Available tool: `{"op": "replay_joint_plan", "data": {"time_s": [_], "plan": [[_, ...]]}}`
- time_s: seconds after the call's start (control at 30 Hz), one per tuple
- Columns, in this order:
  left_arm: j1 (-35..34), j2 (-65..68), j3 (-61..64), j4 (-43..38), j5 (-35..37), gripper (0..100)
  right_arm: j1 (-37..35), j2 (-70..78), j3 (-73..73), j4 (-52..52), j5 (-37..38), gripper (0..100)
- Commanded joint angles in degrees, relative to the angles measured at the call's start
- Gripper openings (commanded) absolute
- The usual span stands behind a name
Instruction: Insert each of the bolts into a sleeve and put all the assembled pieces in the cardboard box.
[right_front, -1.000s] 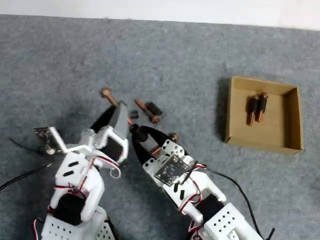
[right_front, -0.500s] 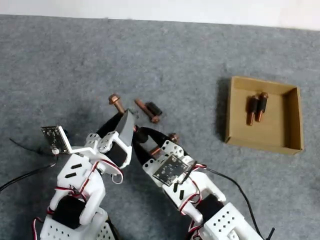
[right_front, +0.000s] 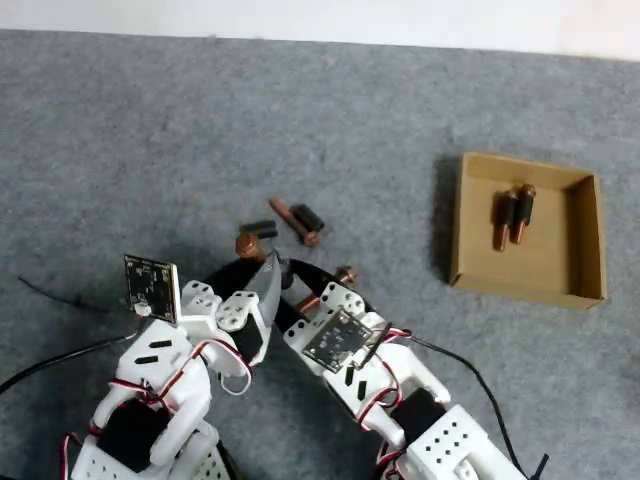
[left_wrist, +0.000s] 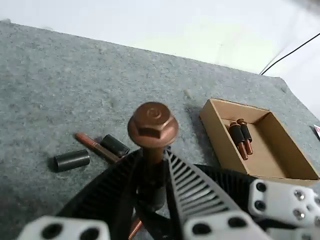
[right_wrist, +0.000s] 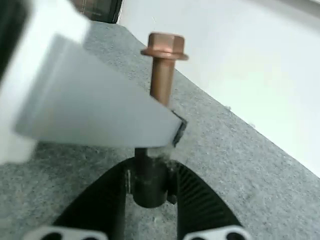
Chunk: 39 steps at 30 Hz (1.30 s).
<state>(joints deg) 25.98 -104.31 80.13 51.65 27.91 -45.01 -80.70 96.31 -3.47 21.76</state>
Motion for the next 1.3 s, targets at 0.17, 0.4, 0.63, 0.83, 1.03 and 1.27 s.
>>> {"op": "replay_joint_plan", "data": {"time_s": [0.17, 0.4, 0.63, 0.83, 1.03, 1.27], "plan": [[2.5, 0.1, 1.5, 2.0, 0.0, 28, 0.2, -1.7, 8.0, -0.6, 0.4, 0.3], [-2.4, 0.1, 6.0, -0.9, 7.4, 61, 0.3, -1.7, 8.0, -0.6, 0.4, 0.3], [-12.9, 0.1, 4.9, -4.2, 13.2, 61, 1.8, -1.7, 8.0, -0.6, 0.4, 0.3], [-13.2, 0.1, 4.8, -4.3, 13.4, 61, 1.8, -1.7, 8.0, -0.6, 0.4, 0.3], [-15.6, 0.1, 4.4, -4.6, 13.6, 61, 1.8, -1.7, 8.0, -0.6, 0.4, 0.3], [-34.1, 0.1, 6.1, -11.7, 23.7, 61, 8.0, -1.7, 6.2, -0.7, 0.1, 0.3]]}}
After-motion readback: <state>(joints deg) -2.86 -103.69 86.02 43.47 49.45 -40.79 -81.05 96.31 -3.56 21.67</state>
